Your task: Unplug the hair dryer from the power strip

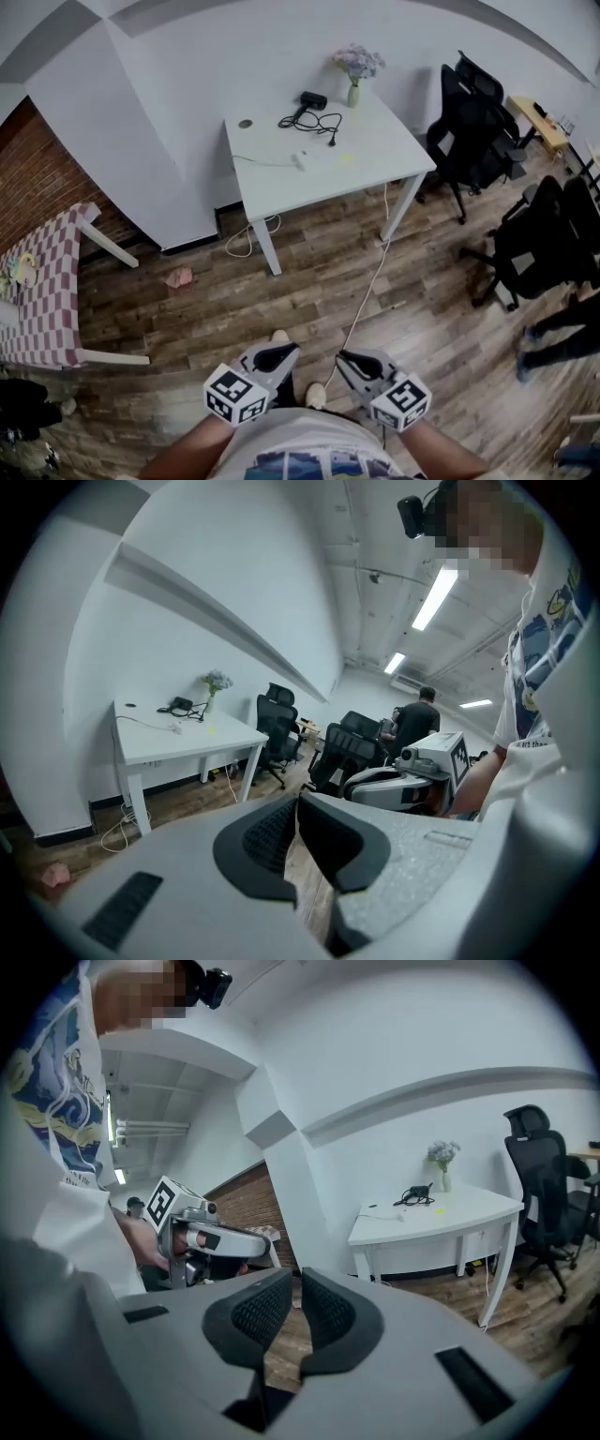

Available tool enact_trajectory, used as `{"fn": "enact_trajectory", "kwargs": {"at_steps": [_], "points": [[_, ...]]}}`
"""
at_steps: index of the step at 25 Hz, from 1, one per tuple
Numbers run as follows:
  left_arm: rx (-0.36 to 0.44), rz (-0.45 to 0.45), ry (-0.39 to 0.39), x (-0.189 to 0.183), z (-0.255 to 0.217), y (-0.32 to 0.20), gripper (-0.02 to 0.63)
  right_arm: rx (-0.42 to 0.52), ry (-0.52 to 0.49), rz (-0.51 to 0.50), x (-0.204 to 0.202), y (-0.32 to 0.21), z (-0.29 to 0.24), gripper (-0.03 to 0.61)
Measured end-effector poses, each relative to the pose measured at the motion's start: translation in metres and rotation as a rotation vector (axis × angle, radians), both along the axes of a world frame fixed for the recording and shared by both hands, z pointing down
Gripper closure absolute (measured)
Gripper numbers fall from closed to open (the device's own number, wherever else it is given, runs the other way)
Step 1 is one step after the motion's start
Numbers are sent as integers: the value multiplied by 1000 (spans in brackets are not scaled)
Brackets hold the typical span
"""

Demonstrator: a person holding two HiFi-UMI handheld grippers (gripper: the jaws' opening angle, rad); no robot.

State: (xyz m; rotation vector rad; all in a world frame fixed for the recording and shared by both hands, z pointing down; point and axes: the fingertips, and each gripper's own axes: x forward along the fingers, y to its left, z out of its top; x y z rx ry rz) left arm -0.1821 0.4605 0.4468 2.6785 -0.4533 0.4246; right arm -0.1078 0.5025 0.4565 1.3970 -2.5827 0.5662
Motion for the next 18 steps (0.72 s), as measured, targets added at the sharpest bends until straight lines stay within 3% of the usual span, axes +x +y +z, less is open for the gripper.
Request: {"fn": "enact_trajectory", "kwargs": {"at_steps": [18], "points": [[38,193,18,32,-8,-236,609,-21,83,162,19,-228,-14,548]]}}
